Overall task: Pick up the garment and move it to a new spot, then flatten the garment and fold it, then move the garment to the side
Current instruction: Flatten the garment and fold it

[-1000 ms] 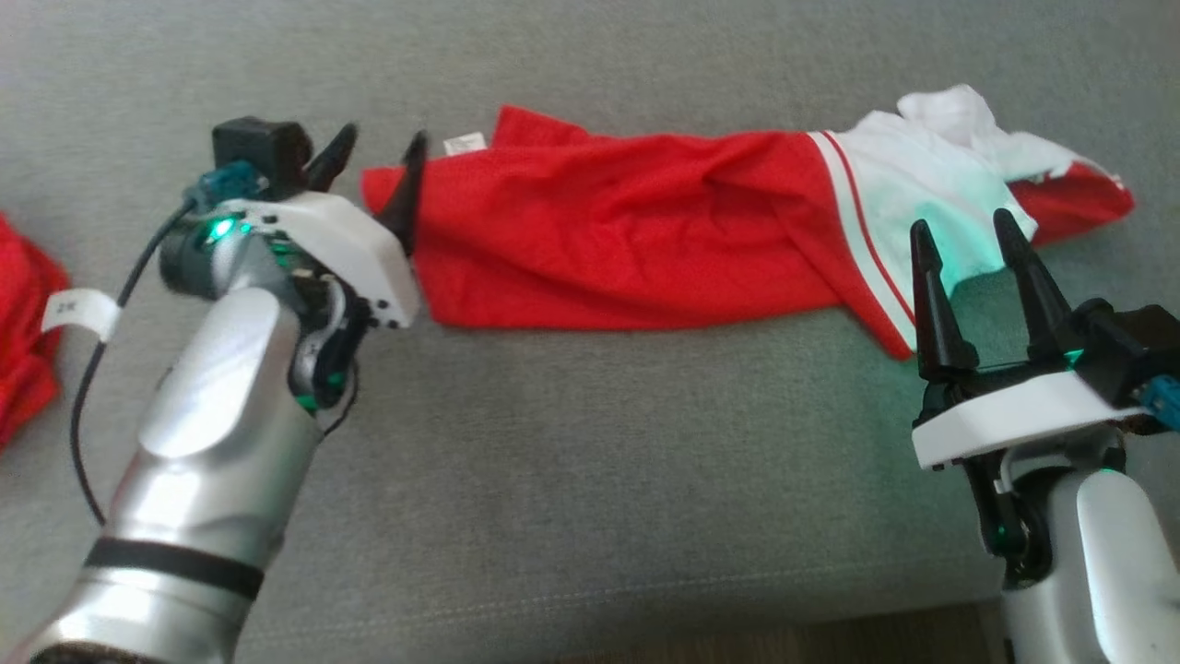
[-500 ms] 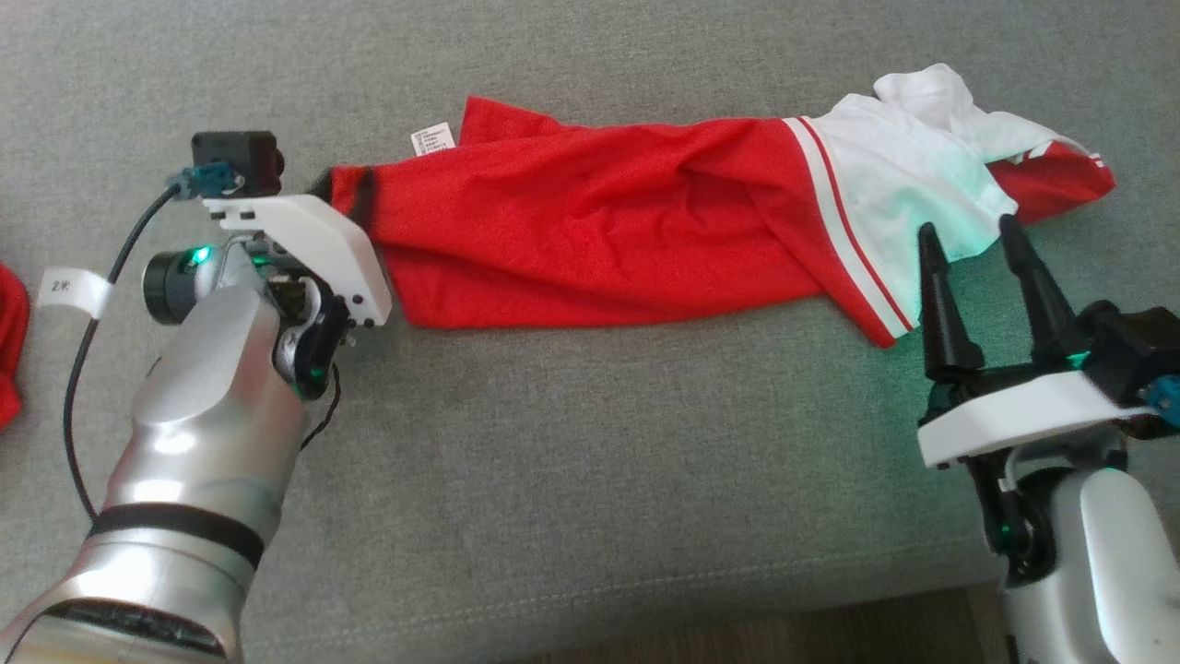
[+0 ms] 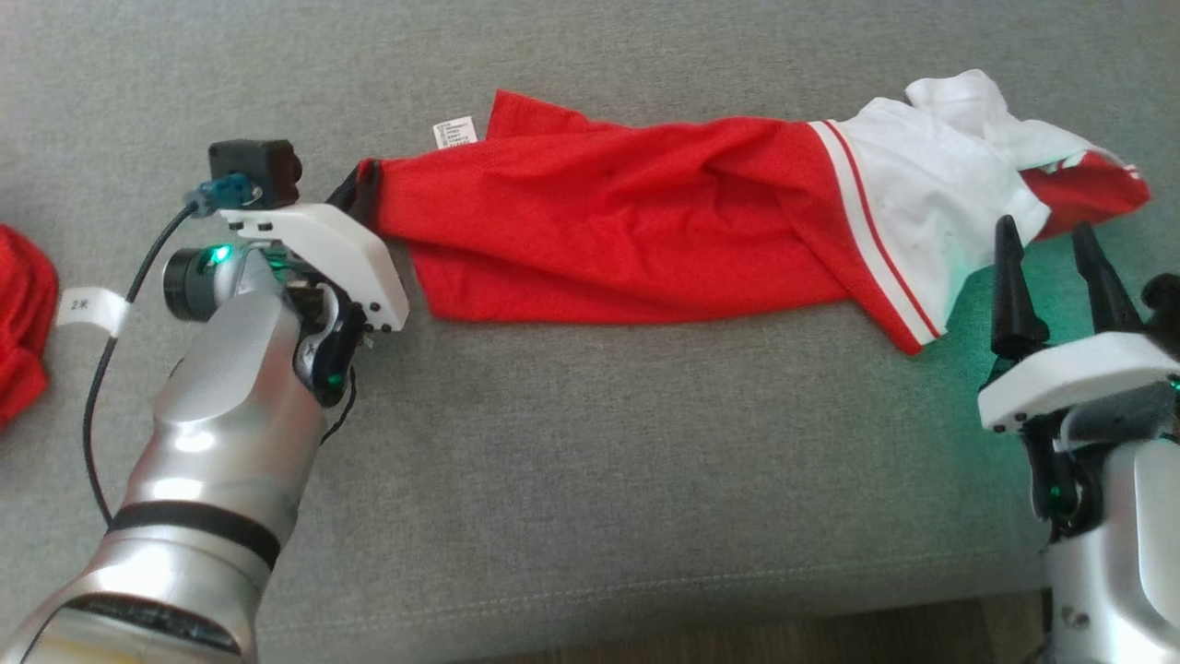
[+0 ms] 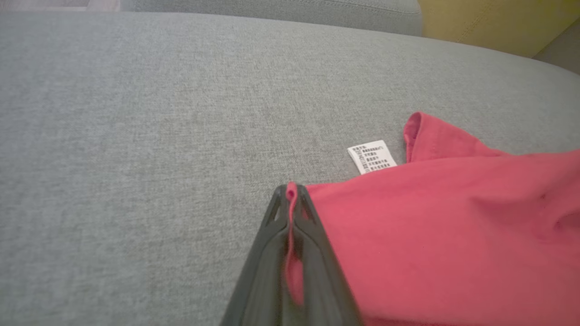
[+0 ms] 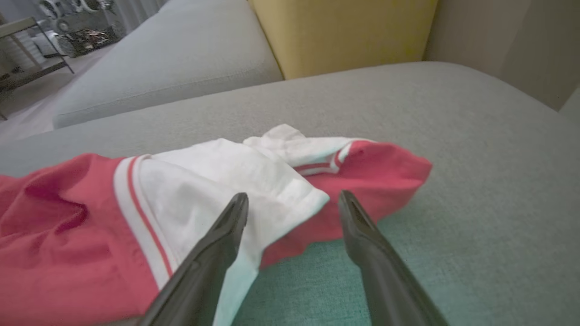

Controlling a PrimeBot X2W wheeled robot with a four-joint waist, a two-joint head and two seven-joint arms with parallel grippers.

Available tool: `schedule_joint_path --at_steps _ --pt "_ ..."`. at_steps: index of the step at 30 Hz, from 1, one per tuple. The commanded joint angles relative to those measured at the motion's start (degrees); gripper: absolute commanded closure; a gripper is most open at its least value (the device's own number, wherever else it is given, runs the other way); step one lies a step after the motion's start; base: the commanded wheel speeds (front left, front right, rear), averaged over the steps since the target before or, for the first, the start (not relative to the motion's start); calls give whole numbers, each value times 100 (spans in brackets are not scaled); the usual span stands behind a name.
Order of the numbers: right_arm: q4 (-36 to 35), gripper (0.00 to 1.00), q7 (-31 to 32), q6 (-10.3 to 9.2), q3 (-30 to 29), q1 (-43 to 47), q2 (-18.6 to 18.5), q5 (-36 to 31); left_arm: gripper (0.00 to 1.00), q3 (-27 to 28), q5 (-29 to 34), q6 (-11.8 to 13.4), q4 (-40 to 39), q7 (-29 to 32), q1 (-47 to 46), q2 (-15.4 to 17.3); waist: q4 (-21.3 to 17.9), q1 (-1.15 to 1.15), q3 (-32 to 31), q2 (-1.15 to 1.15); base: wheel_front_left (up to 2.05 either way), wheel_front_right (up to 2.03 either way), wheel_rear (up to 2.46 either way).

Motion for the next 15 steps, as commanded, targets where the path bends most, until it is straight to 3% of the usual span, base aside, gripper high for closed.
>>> schedule_joint_path --at_steps 1,9,10,12,15 --pt "-10 0 47 -4 62 -178 -18 9 100 109 36 -31 -96 -78 -298 119 49 0 25 0 0 0 0" --pt "673 0 82 -4 70 -480 -18 562 100 3 42 -100 -35 -236 -351 51 116 0 44 0 0 0 0" --pt "730 49 81 -4 111 -513 -18 662 100 -3 39 -105 -24 -251 -352 54 109 0 40 0 0 0 0" --pt "828 100 94 -4 199 -580 -18 1014 100 -16 36 -111 -6 -286 -357 58 97 0 30 0 0 0 0" --pt "948 100 189 -4 286 -662 -18 1438 100 -28 28 -118 8 -342 -372 68 84 0 21 0 0 0 0"
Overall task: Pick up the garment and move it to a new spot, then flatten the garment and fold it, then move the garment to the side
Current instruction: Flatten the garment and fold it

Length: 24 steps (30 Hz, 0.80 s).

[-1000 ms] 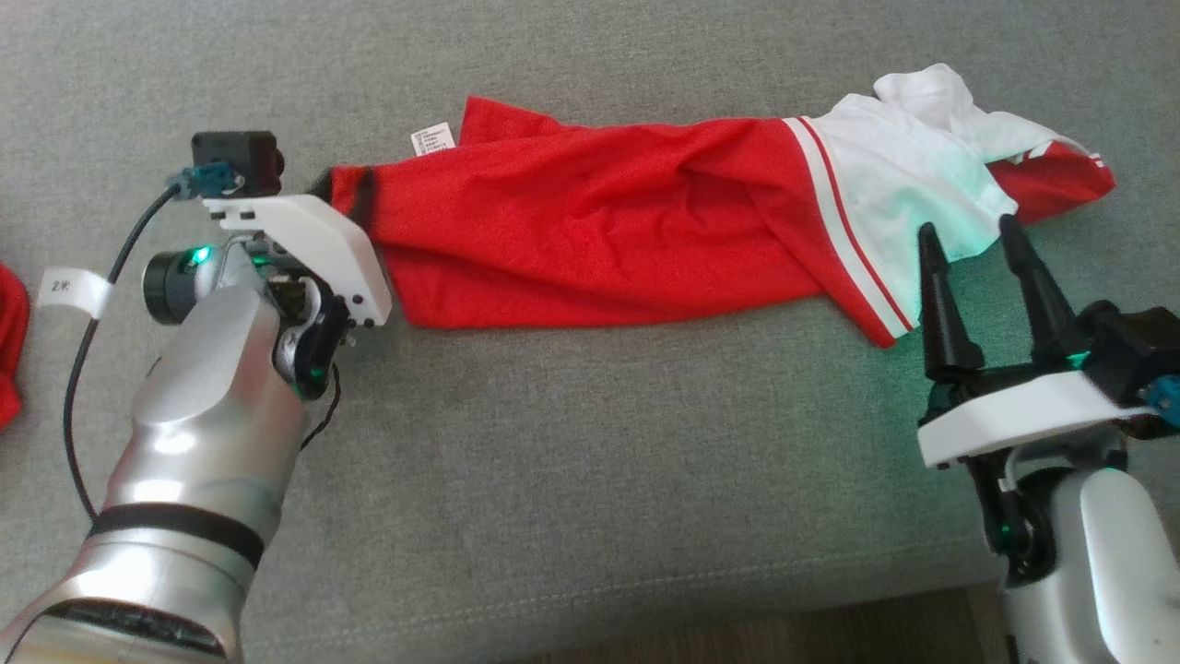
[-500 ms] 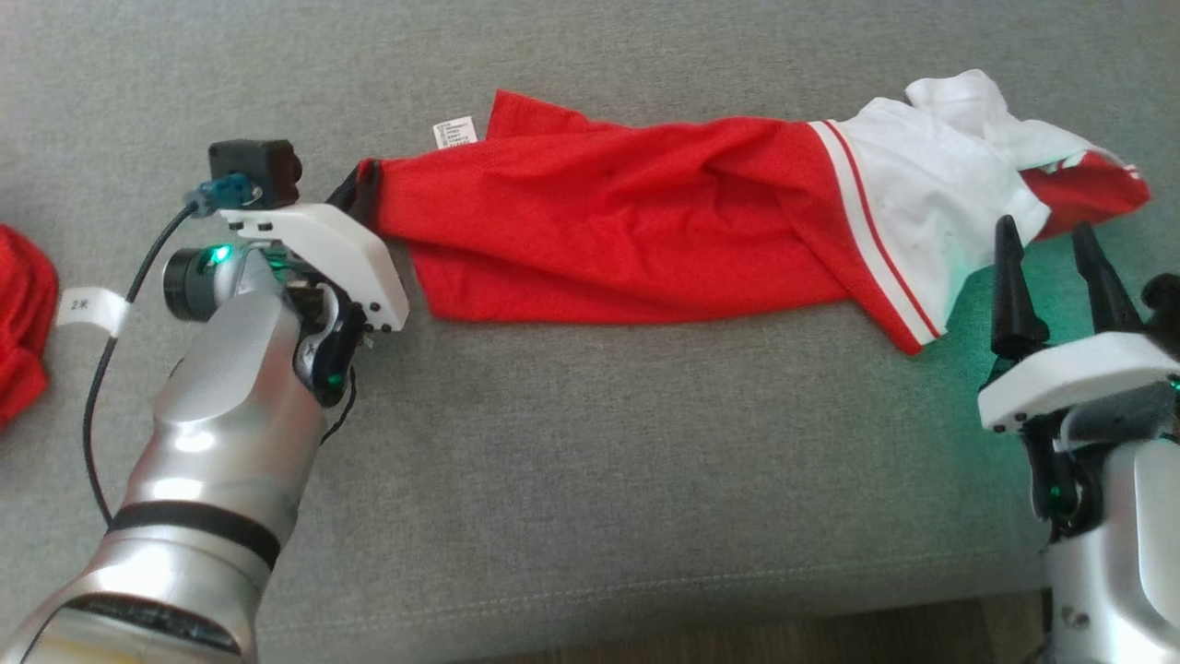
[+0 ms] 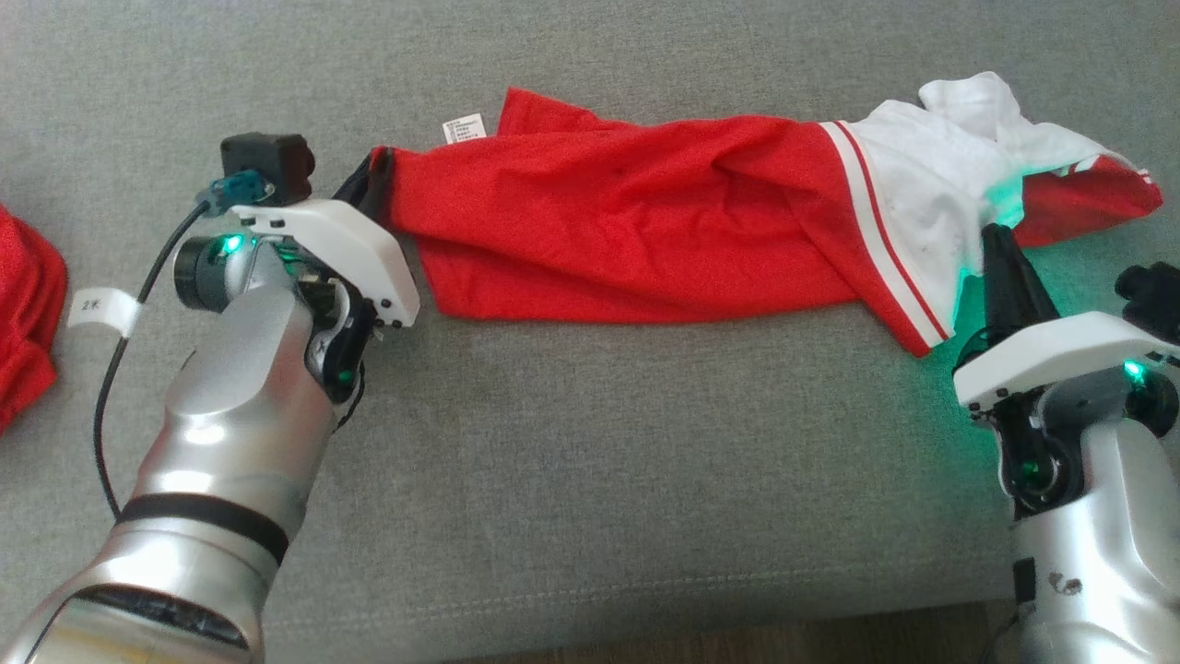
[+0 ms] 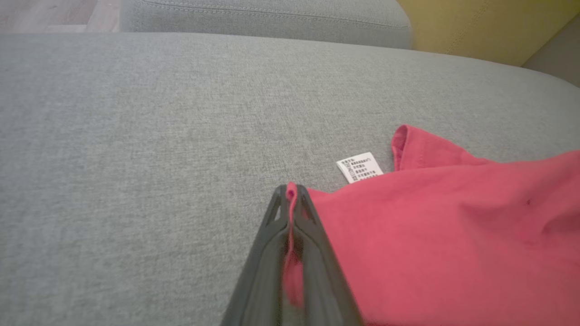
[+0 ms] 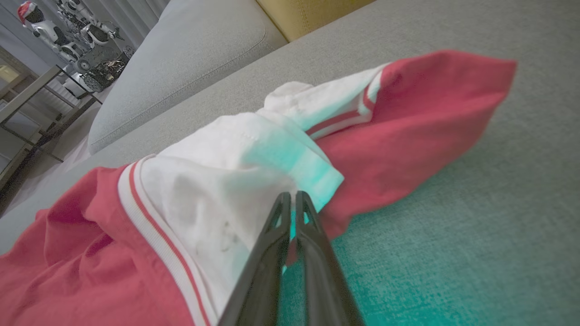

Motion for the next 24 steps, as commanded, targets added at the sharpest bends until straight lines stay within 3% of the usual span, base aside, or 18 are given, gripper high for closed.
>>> schedule_joint_path --at_steps 1,11,18,19,20,21,24 --pt "-123 100 32 -4 153 -156 -22 128 100 130 13 -20 -112 -84 -252 159 -5 0 -12 0 0 0 0" --pt "-158 100 -166 -4 230 -171 -123 56 100 82 -30 -41 -11 -170 -232 146 -2 0 -133 0 0 0 0" --pt "-586 100 -379 -4 377 -109 -212 -272 100 49 -71 -52 92 -202 -180 147 -41 0 -238 0 0 0 0" --pt "-692 92 -428 -4 411 -95 -224 -340 100 46 -77 -52 106 -209 -169 148 -48 0 -255 0 0 0 0" --pt "-815 58 -470 -4 457 -78 -223 -374 100 41 -82 -53 120 -217 -158 147 -53 0 -272 0 0 0 0" --pt "-957 0 -529 -4 499 -64 -236 -434 100 35 -86 -53 133 -224 -147 147 -58 0 -284 0 0 0 0" --pt "-1401 0 -648 -4 656 14 -264 -655 100 24 -105 -56 172 -242 -116 148 -78 0 -334 0 0 0 0"
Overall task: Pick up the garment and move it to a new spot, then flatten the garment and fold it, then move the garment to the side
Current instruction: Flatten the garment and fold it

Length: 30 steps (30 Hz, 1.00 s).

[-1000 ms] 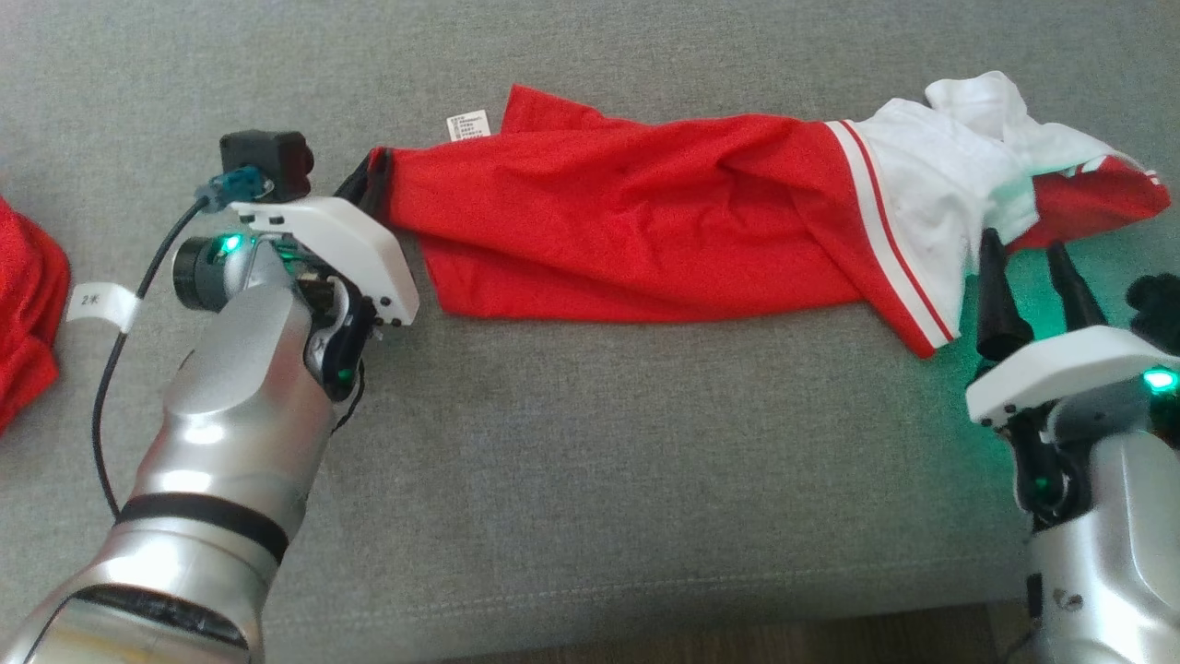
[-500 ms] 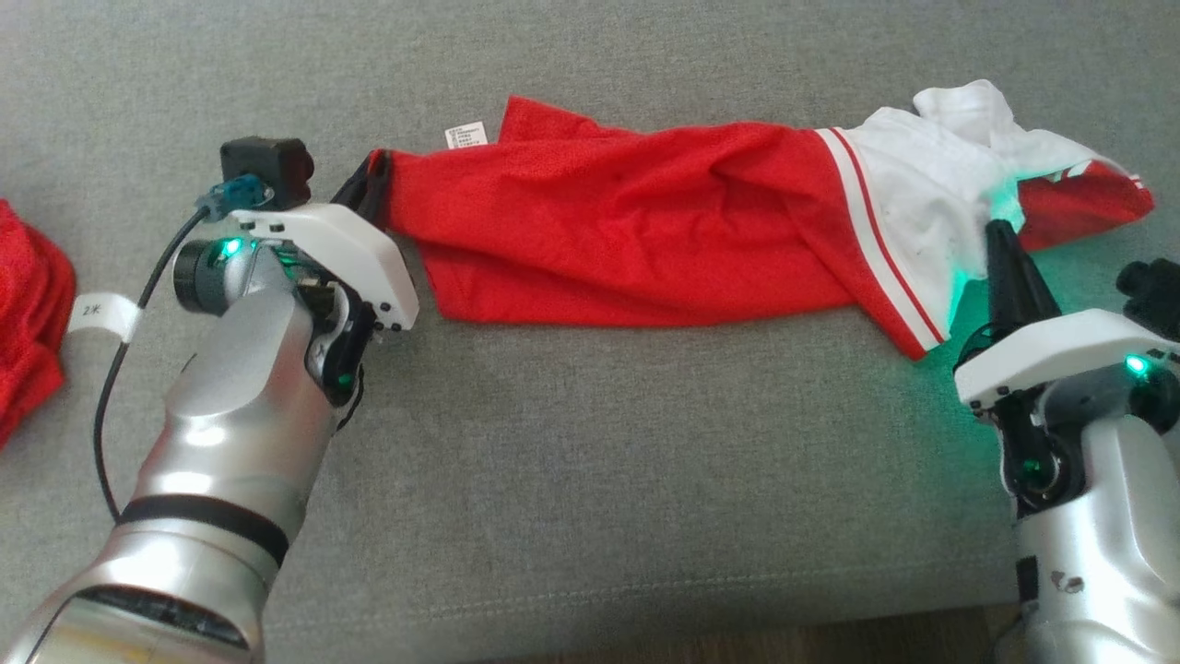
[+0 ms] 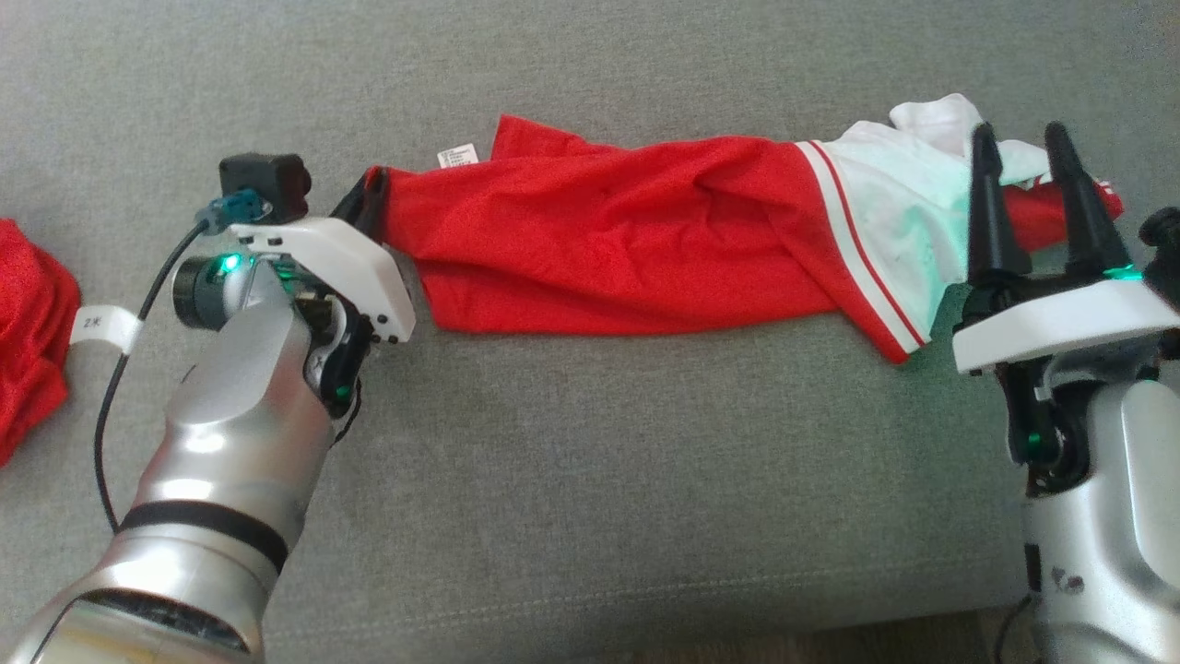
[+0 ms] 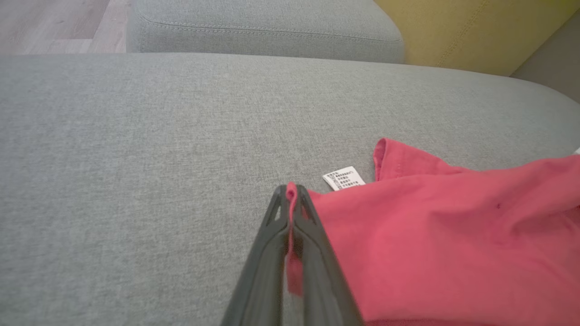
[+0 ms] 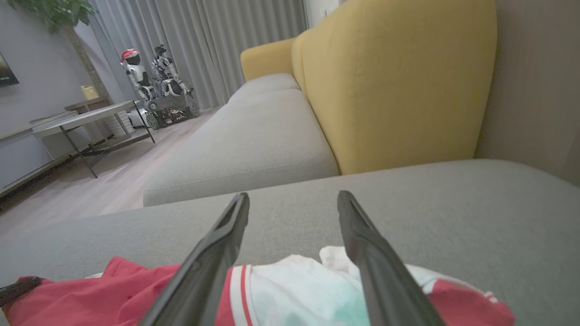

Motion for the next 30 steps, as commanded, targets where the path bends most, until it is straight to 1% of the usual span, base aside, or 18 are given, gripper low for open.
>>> schedule_joint_path --at_steps 1,7,10,12,18,30 --pt "-299 0 -44 -4 159 65 -70 -72 100 100 -36 -4 -101 -67 -119 156 -11 0 -22 0 0 0 0" --pt "-1053 0 82 -4 446 435 -79 -403 100 87 -78 -2 -28 -114 -42 160 -49 0 -117 0 0 0 0" --pt "-1415 0 256 -4 612 758 -39 -446 100 76 -105 -3 9 -140 12 157 -64 0 -173 0 0 0 0" --pt "-1538 0 322 -4 659 916 -15 -434 100 71 -119 -4 25 -152 37 154 -68 0 -199 0 0 0 0" --pt "-1718 0 425 -4 670 1139 41 -437 100 58 -163 -5 70 -167 74 158 -95 0 -235 0 0 0 0" --pt "-1765 0 460 -4 636 1108 90 -427 100 8 -186 0 71 -217 17 175 -64 0 -196 0 0 0 0"
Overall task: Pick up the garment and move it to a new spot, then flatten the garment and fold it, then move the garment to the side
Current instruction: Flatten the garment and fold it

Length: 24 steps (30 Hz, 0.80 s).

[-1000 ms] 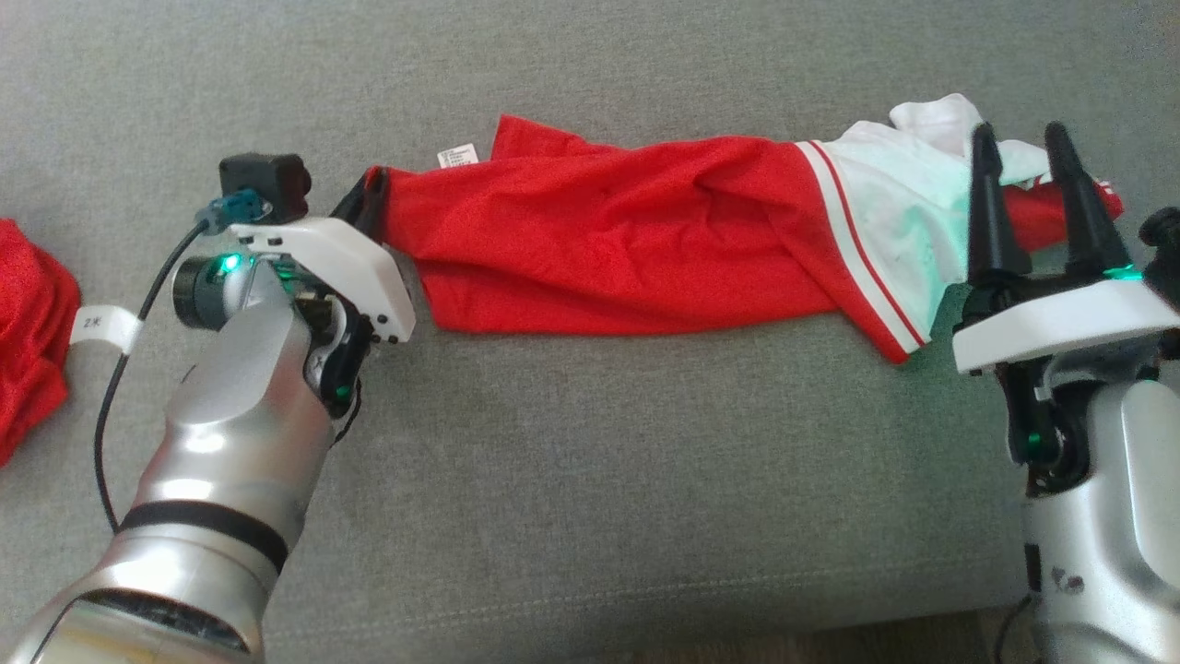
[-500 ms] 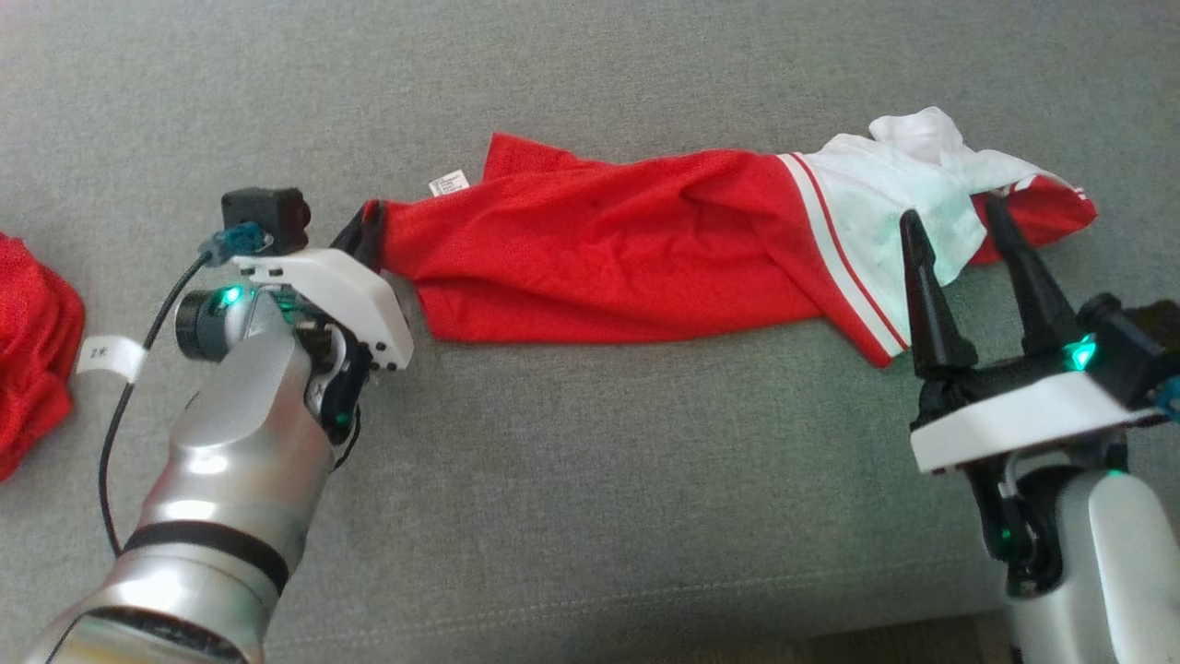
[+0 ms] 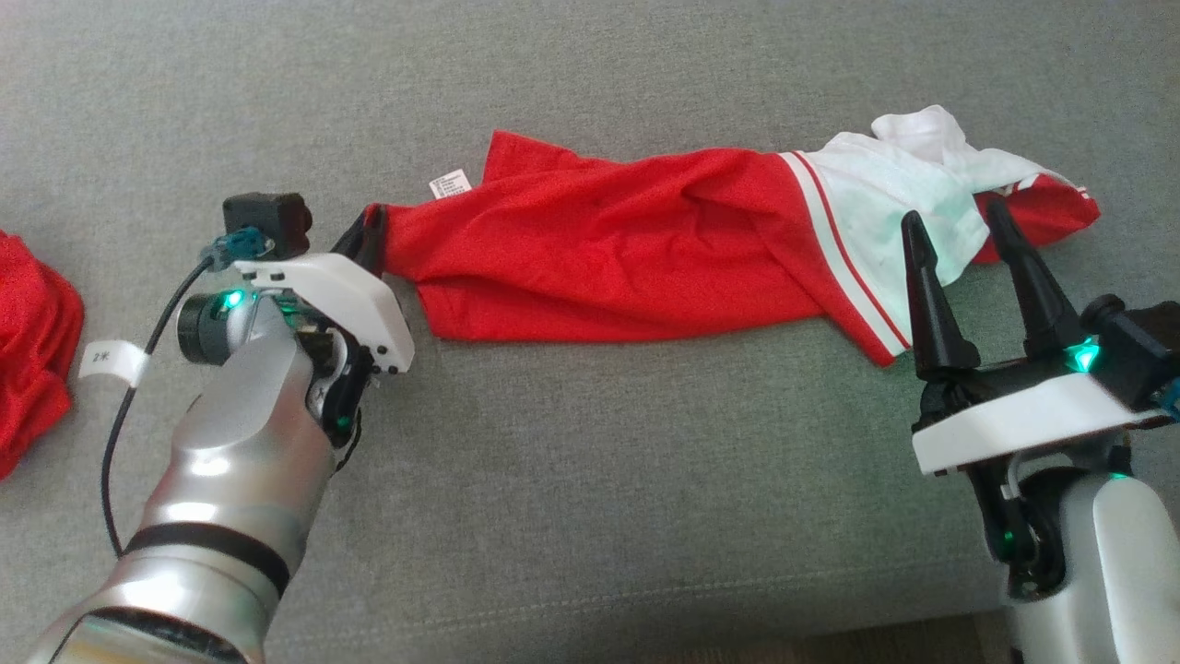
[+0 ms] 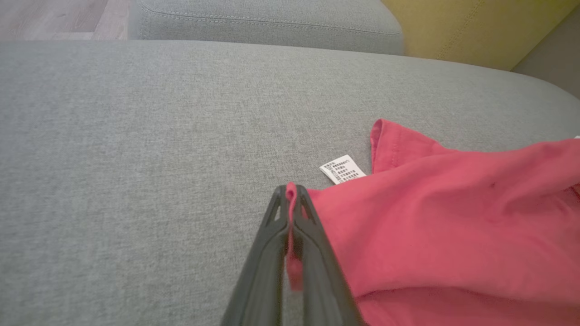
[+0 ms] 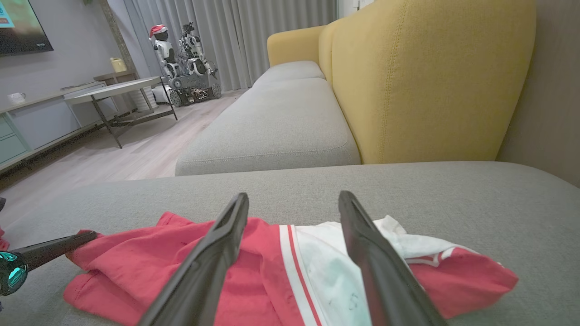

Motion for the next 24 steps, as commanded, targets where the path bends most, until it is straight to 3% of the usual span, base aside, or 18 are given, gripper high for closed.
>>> schedule_joint_path --at_steps 1,7,15,24 --pt "-211 0 -8 -4 103 -90 33 1 100 123 -19 3 -117 -65 -207 178 3 0 4 0 0 0 0" --pt "-21 0 22 -4 -93 -168 59 158 100 94 -22 12 -123 -87 -241 206 -10 0 41 0 0 0 0" --pt "1098 0 413 -4 -843 -350 71 532 100 24 -23 12 -149 -86 -304 183 8 0 171 0 0 0 0" --pt "2068 0 432 -4 -779 -834 77 842 100 -35 -37 6 -173 -91 -372 180 49 0 324 0 0 0 0"
